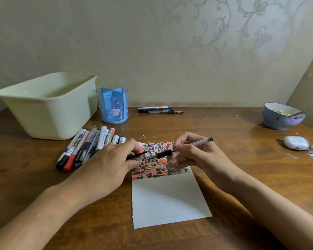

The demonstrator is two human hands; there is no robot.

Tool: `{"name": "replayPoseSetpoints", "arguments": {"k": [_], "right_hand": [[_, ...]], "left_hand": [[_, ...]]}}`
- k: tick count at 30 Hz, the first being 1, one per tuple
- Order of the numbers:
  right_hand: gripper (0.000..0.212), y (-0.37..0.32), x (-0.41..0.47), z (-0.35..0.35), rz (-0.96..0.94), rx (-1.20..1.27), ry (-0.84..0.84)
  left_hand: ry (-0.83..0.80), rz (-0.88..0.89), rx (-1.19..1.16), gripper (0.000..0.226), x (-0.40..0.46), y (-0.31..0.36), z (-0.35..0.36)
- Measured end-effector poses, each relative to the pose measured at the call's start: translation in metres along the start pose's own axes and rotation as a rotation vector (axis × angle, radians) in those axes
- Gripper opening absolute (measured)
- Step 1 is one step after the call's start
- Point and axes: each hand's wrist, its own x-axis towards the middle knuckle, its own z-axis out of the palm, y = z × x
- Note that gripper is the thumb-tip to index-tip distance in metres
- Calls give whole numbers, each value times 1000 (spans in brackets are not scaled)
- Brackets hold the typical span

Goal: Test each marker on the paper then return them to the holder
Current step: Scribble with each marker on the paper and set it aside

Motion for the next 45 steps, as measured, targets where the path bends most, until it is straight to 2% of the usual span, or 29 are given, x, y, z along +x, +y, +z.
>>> {"name": "replayPoseSetpoints", "arguments": {"k": [10,16,28,35,39,42,45], "right_hand": [[18,2,-1,2,-10,-55,-28],[14,0,-2,4,-6,-57,-29],[21,0,-2,14,23,5,15],[18,-3,-3,17,-10,-20,24],[12,-1,-4,21,-45,-103,-55],[12,5,-3,23,-55,-152,-85],[24,8,-1,17,-52,-138,-69]], "left_hand": [[14,33,-23,11,-2,5,-1],[46,-24,-102,14,-5,6,-2],[120,-48,-139,15,-7,12,-3],[71,56,-77,40,-8,11,-7],[40,230,19,17,-9,16,-7],[17,275,62,17,-8,15,-4],[25,264,55,22,-8,11,-7]]}}
